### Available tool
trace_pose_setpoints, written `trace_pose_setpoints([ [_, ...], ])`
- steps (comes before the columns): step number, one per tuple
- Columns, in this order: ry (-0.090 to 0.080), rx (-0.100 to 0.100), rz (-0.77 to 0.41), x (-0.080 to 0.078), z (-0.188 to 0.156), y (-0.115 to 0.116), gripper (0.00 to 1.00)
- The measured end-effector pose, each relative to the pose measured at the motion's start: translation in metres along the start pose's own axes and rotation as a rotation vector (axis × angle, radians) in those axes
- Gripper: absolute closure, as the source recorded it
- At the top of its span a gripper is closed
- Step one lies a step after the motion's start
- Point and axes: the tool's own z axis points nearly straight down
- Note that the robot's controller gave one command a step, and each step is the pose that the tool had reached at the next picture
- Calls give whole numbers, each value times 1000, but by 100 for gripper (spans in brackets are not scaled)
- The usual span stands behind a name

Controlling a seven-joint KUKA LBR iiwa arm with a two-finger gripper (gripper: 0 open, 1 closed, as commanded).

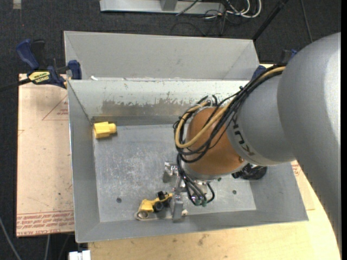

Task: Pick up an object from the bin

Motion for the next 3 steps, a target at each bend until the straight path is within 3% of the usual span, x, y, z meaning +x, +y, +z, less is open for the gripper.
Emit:
trace_pose_setpoints([
  [1,3,1,-61,-16,0,10,0],
  [2,-3,-2,-225,-9,-1,13,0],
  [3,0,-1,-154,-6,0,14,0],
])
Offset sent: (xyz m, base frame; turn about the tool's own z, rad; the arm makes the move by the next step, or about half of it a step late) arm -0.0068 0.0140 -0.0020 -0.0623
